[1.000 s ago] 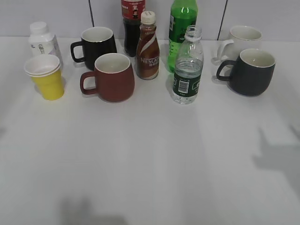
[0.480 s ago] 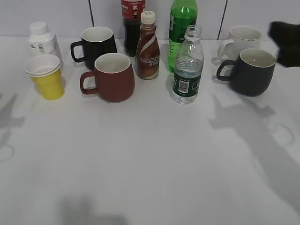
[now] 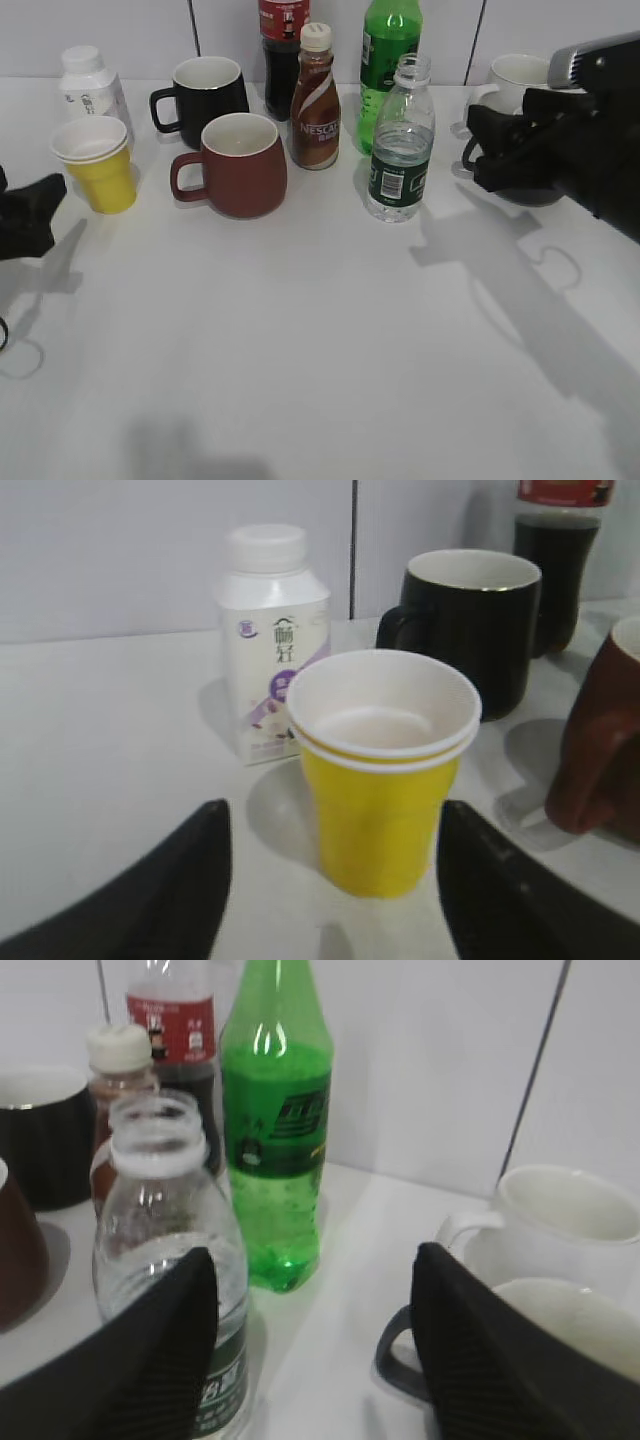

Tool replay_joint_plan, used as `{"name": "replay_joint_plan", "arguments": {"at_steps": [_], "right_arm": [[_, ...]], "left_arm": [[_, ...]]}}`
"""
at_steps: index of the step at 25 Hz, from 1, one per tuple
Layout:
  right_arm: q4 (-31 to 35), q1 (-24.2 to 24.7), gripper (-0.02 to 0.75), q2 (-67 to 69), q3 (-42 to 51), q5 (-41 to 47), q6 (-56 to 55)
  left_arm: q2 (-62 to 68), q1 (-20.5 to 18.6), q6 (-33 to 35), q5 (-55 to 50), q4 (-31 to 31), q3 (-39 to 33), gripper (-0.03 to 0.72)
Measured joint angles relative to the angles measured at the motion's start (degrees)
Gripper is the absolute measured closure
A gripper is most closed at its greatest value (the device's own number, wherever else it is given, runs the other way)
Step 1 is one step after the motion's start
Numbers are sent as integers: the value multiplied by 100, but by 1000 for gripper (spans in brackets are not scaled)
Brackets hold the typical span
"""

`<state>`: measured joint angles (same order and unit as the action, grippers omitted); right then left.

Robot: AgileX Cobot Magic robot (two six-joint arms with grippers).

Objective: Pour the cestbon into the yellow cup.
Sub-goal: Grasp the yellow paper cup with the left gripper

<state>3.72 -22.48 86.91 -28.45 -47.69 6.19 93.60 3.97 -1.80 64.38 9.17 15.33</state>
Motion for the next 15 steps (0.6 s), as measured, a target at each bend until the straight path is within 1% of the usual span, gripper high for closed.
{"name": "replay_joint_plan", "arguments": {"at_steps": [3,8,10,15], "right_arm": [[-34,0,274,190,0,-104,-39],[-51,0,268,244,0,-158,-225],[-51,0,268,244,0,-177,-237],[-52,0,268,244,0,-191,-243]], "left_arm": [[523,0,19,366,0,15,142],[1262,0,180,445,222,289,131],[1458,0,180,445,308,464,128],[1735,0,422,466,349,958,93]]}}
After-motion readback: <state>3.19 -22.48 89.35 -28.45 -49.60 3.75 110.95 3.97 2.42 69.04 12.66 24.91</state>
